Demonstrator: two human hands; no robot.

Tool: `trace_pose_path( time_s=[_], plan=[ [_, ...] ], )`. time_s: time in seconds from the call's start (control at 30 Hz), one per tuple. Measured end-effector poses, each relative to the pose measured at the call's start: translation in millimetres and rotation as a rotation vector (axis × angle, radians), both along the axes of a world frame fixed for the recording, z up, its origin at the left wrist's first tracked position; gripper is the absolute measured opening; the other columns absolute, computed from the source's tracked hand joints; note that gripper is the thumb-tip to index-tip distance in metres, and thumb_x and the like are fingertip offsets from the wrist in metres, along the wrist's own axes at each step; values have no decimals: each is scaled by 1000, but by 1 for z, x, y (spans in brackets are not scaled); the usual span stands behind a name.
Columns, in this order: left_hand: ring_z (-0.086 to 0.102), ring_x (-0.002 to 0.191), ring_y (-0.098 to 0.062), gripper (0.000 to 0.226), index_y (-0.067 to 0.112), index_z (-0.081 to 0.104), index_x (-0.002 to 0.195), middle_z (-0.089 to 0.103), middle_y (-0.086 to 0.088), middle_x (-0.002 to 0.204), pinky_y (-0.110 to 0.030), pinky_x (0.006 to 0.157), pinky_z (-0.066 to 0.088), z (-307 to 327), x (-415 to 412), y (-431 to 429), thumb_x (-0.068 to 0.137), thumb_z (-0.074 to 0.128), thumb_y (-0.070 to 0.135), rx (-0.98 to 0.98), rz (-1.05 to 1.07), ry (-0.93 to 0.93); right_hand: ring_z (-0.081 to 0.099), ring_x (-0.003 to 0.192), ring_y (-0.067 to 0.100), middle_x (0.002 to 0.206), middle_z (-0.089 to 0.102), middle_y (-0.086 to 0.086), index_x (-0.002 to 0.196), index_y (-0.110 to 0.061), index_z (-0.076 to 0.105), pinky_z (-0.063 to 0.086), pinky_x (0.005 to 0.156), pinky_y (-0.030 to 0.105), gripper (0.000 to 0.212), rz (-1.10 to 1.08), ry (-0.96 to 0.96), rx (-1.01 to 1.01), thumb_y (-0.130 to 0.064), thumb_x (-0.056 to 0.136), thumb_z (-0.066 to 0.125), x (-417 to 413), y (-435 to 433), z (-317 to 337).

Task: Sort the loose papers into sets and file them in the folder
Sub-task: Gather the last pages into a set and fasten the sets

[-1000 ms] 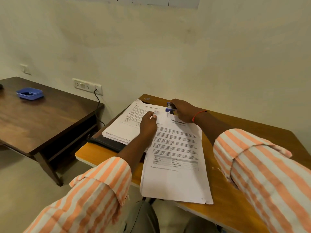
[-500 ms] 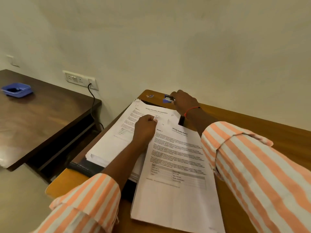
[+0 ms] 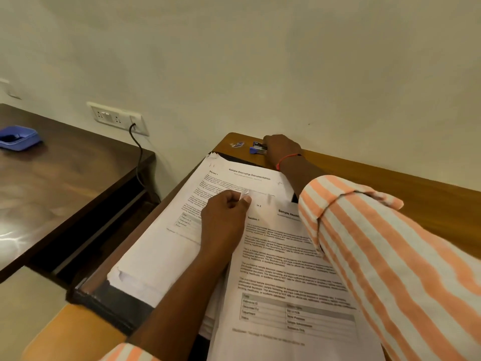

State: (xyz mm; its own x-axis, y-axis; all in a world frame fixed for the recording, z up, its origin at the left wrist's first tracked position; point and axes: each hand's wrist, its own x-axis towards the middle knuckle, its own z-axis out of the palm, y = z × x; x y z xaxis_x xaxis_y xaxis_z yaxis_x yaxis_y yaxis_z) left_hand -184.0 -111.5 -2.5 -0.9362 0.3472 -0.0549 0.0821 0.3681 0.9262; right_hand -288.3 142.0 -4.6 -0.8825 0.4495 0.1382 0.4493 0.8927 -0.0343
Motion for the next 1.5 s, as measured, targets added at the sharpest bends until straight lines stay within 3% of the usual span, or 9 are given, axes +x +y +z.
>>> trace_pose_path(
  time_s=[0.33, 0.43, 0.73, 0.8, 0.87, 0.97, 1.13, 1.27, 1.5],
  plan=[
    [68, 82, -10, 18, 21, 70, 94, 71, 7, 89, -23, 72, 51, -1, -6, -1, 99, 61, 36, 1, -34, -31, 47, 125, 37, 135, 49, 19, 138, -6, 44, 45, 101, 45, 46, -2, 48, -172, -27, 98, 56, 19, -3, 7],
    [66, 83, -11, 19, 18, 70, 92, 70, 6, 86, -22, 69, 46, -2, -5, -3, 99, 62, 34, 27, -34, -22, 54, 114, 36, 122, 57, 19, 127, -5, 54, 46, 94, 43, 33, 14, 158, -220, -24, 99, 51, 66, -9, 25],
    [61, 76, -8, 21, 18, 67, 84, 68, 6, 83, -22, 63, 42, 20, 7, -10, 100, 61, 30, 183, 13, -28, 64, 82, 28, 94, 70, 13, 93, -7, 64, 48, 79, 37, 55, -199, 500, -914, -60, 97, 49, 240, -35, 28],
    [59, 76, -7, 19, 19, 67, 85, 66, 8, 82, -21, 63, 39, 27, 14, -13, 100, 61, 29, 202, 39, -8, 68, 87, 30, 98, 72, 14, 99, -8, 64, 50, 83, 41, 65, -179, 550, -1221, -70, 85, 56, 270, -54, 29],
    [61, 80, -11, 17, 18, 69, 89, 67, 9, 84, -24, 67, 44, 31, 15, -18, 100, 61, 28, 260, 89, -39, 71, 102, 35, 114, 73, 15, 116, -5, 65, 53, 93, 49, 58, -120, 469, -1448, -56, 87, 65, 291, -71, 24],
    [67, 88, -18, 18, 18, 73, 91, 71, 4, 90, -31, 78, 55, 35, 20, -33, 98, 63, 32, 340, 135, -163, 71, 105, 34, 119, 72, 14, 121, -7, 64, 54, 97, 52, 30, -99, 405, -1442, -24, 95, 66, 314, -102, 16],
    [75, 89, -30, 22, 11, 68, 99, 77, -9, 98, -49, 88, 60, 42, 25, -47, 93, 71, 32, 286, -24, -333, 71, 102, 31, 116, 73, 9, 122, -7, 67, 54, 97, 52, 26, -210, 612, -1334, -19, 99, 62, 312, -124, 8],
    [63, 113, -28, 38, 6, 63, 123, 66, -9, 124, -30, 87, 46, 50, 28, -56, 98, 64, 35, -214, -101, 39, 68, 103, 32, 118, 69, 9, 124, -7, 64, 54, 96, 52, 27, -358, 668, -1319, -17, 99, 60, 286, -131, 15],
    [63, 98, -28, 30, 2, 67, 123, 69, -14, 118, -31, 76, 47, 70, -16, -94, 94, 62, 11, -366, -116, 200, 68, 99, 27, 116, 69, 7, 123, -11, 62, 58, 82, 36, 31, -312, 681, -1226, -8, 93, 57, 218, -163, 31]
  ],
)
